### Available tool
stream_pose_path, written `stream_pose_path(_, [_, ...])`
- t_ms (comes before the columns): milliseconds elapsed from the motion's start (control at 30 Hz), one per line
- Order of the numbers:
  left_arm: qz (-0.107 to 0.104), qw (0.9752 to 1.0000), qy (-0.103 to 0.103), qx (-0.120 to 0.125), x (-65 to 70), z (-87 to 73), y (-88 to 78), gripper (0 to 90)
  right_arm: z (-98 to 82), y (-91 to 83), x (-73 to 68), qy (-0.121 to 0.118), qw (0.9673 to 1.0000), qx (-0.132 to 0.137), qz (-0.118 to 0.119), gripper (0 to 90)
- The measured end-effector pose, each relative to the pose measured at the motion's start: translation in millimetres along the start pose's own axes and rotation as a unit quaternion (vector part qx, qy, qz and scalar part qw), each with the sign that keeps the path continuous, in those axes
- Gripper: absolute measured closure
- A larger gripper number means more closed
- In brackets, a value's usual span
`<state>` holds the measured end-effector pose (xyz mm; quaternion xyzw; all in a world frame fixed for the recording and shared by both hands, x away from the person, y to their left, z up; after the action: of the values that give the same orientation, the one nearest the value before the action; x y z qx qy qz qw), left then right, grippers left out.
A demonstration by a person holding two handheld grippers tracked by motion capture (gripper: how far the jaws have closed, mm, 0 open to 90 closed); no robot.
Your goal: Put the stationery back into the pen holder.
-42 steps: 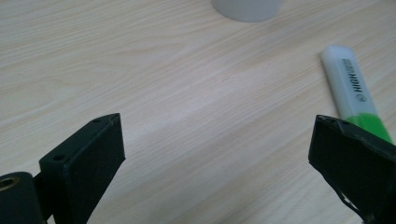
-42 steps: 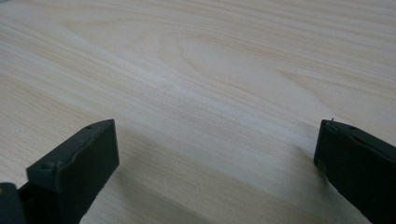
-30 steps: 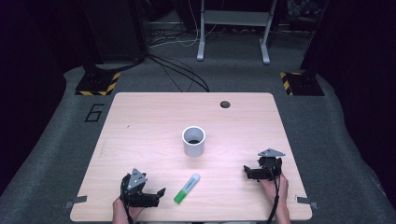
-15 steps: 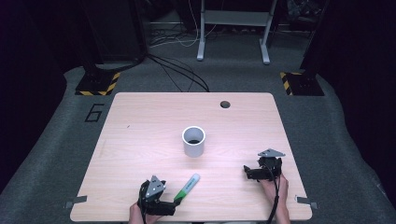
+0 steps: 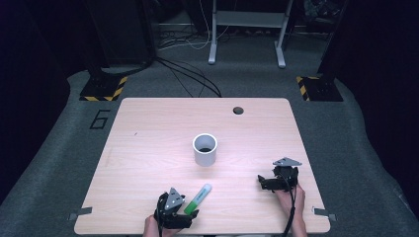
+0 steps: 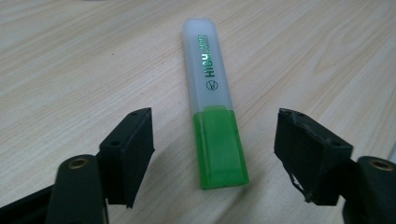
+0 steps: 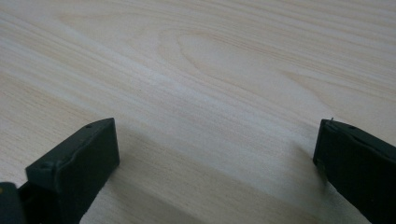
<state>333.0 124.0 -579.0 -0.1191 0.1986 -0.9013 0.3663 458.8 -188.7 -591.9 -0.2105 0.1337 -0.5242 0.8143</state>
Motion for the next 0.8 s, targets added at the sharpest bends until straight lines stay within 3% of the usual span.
stream_pose_path(33, [0.005,1.0,0.002,0.002,-0.1,0.1,1.7,36.1,0.0,0.0,0.0,0.0,1.0,0.0,0.0,0.0])
stream_pose_path(400, [0.015,0.9996,0.017,-0.015,0.1,-2.8,4.2,51.2,-0.2,-0.3,-0.2,0.0,1.0,-0.002,0.0,0.0])
stream_pose_path(500, [0.032,0.999,0.027,-0.013,-1.6,-3.1,3.3,59.7,-0.3,-0.3,-0.1,0.0,1.0,-0.003,-0.001,0.0])
stream_pose_path(567, [0.032,0.9991,0.026,-0.012,-1.9,-3.5,2.3,66.1,-0.4,-0.6,-0.2,0.0,1.0,-0.004,0.0,0.0])
stream_pose_path(800, [0.029,0.999,0.033,-0.009,-2.7,-3.5,2.1,67.1,-0.4,-0.6,-0.2,0.0,1.0,-0.004,0.0,0.0])
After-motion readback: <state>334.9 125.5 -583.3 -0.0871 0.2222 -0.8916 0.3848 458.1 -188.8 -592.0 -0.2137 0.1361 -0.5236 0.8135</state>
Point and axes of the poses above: each handheld gripper's, and its own axes: y roughly forward along the jaws, z roughly out of its top, x roughly to its right, the point moved 9 cm from there along y, roughly forward along the jaws, and after that the axes turned 15 degrees about x, right-handed, at the moved point
